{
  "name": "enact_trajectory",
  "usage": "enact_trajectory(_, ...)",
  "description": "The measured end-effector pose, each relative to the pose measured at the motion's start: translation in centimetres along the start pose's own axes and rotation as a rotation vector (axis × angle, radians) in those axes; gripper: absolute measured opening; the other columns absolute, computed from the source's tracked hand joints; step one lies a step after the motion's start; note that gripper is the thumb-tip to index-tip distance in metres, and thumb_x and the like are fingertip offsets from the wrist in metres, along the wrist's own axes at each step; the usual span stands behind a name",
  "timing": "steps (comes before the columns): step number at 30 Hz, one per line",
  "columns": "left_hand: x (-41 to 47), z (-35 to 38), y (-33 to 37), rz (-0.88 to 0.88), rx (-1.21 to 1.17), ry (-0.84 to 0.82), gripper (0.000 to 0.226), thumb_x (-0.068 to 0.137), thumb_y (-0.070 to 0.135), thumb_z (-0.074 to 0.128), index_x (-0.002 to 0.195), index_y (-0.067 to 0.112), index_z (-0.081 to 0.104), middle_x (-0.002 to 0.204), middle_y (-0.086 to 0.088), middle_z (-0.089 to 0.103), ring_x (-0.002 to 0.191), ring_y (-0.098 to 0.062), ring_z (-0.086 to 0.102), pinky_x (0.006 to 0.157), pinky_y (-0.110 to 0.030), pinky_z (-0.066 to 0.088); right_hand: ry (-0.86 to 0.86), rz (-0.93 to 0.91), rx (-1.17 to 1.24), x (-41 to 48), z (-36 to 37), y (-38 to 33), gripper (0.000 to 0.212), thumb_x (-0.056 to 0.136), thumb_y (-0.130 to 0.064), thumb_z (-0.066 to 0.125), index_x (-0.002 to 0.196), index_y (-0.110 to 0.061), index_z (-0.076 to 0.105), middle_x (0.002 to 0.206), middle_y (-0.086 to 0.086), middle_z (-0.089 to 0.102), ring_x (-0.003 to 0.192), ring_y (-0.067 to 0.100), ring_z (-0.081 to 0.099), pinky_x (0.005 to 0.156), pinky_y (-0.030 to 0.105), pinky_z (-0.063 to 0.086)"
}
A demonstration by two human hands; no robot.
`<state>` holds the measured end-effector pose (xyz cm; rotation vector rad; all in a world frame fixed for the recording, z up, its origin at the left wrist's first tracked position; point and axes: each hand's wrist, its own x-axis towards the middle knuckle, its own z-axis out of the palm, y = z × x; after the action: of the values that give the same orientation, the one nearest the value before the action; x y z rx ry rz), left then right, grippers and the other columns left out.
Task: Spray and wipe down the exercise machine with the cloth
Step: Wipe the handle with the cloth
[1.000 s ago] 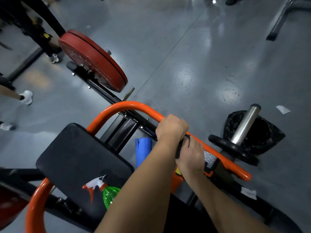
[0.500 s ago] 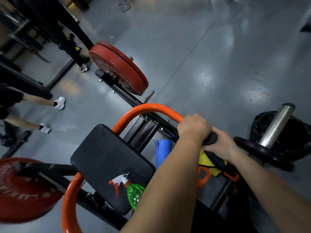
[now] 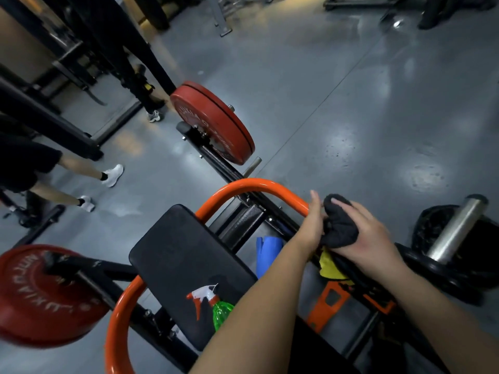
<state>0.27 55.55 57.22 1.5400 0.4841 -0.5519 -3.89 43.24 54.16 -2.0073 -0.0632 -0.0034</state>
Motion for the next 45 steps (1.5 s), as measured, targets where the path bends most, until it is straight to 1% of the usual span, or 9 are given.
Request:
enact_trajectory(3,-0.2,-3.2,-1.3,-0.025,-0.011,0.016,0.090,0.084,0.086,0.026,0.125,0.015,0.064,0.081,0.000,0.070,0.058,-0.003,0.064,0.059,-0.022,0.048,0.129,-0.200,-0.294,0.3,0.5,-0.8,0.064,0.072,-0.023,0.088,0.132,-0.020,0.067,0.139,0.000,0.060,0.122,0.028,0.062,0.096,0.043,0.054)
enact_trajectory(8,-1.4,-5.9,-1.7,-0.163,0.005,0.007,0.054,0.089,0.073,0.052,0.106,0.025,0.070,0.101,0.001,0.076,0.094,-0.020,0.070,0.084,-0.039,0.057,0.160,-0.551,-0.546,-0.6,4.4,-3.6,0.052,0.075,-0.009,0.071,0.127,-0.005,0.069,0.137,0.017,0.061,0.130,0.039,0.055,0.108,0.052,0.046)
enact_trajectory(12,-2.1,-8.5,-2.4,-0.127,0.183,0.171,0.043,0.107,0.051,0.040,0.112,0.016,0.066,0.097,-0.005,0.069,0.084,-0.019,0.063,0.070,-0.032,0.052,-0.178,-0.243,-1.067,2.5,6.7,-6.8,0.037,0.069,-0.022,0.080,0.102,-0.009,0.072,0.104,0.015,0.064,0.098,0.038,0.062,0.087,0.047,0.052)
enact_trajectory(16,-3.4,-9.7,-3.7,-0.088,0.333,0.156,0.028,0.099,0.050,0.053,0.096,0.023,0.059,0.085,-0.001,0.066,0.073,-0.019,0.064,0.069,-0.036,0.055,-0.475,0.058,-1.325,5.8,9.6,-8.0,0.031,0.098,-0.015,0.050,0.124,-0.015,0.066,0.127,0.007,0.066,0.117,0.029,0.063,0.099,0.044,0.052)
enact_trajectory(20,-5.0,-11.6,-3.8,-0.016,0.681,0.109,0.034,0.102,0.045,0.053,0.124,0.020,0.059,0.096,-0.002,0.066,0.092,-0.020,0.063,0.081,-0.033,0.047,-0.675,0.285,-1.392,7.8,11.0,-5.9,0.044,0.101,-0.021,0.051,0.145,-0.015,0.054,0.146,0.002,0.056,0.134,0.023,0.054,0.107,0.041,0.048)
enact_trajectory(27,-6.3,-14.1,-5.1,-0.016,0.703,0.123,0.031,0.104,0.041,0.053,0.125,0.020,0.059,0.107,-0.001,0.070,0.104,-0.021,0.067,0.089,-0.032,0.049,-0.902,-0.014,-1.735,3.8,12.1,-5.1,0.045,0.104,-0.014,0.039,0.147,-0.010,0.051,0.150,0.008,0.052,0.136,0.041,0.050,0.099,0.062,0.046)
enact_trajectory(32,-6.8,-14.6,-6.1,-0.031,0.772,0.079,0.029,0.105,0.038,0.051,0.125,0.019,0.060,0.114,-0.005,0.069,0.103,-0.020,0.064,0.082,-0.028,0.043,-0.912,-0.162,-1.715,2.7,10.9,-5.4,0.042,0.105,-0.012,0.039,0.144,-0.018,0.055,0.146,0.004,0.055,0.136,0.035,0.051,0.100,0.060,0.045)
enact_trajectory(39,-6.5,-12.9,-4.7,0.033,0.797,0.075,0.026,0.104,0.031,0.053,0.121,0.015,0.063,0.110,-0.005,0.072,0.106,-0.021,0.065,0.084,-0.027,0.042,-0.614,-0.299,-1.405,2.0,7.4,-7.5,0.032,0.095,-0.020,0.056,0.127,-0.020,0.056,0.127,0.007,0.059,0.116,0.031,0.061,0.093,0.037,0.048)
enact_trajectory(45,-6.0,-10.7,-3.5,0.157,0.641,0.130,0.010,0.099,0.026,0.053,0.105,0.026,0.060,0.079,0.000,0.067,0.079,-0.021,0.065,0.076,-0.036,0.053,-0.231,0.004,-0.793,2.9,5.9,-9.5,0.040,0.088,-0.040,0.067,0.118,-0.018,0.054,0.112,0.010,0.058,0.104,0.040,0.064,0.082,0.043,0.051)
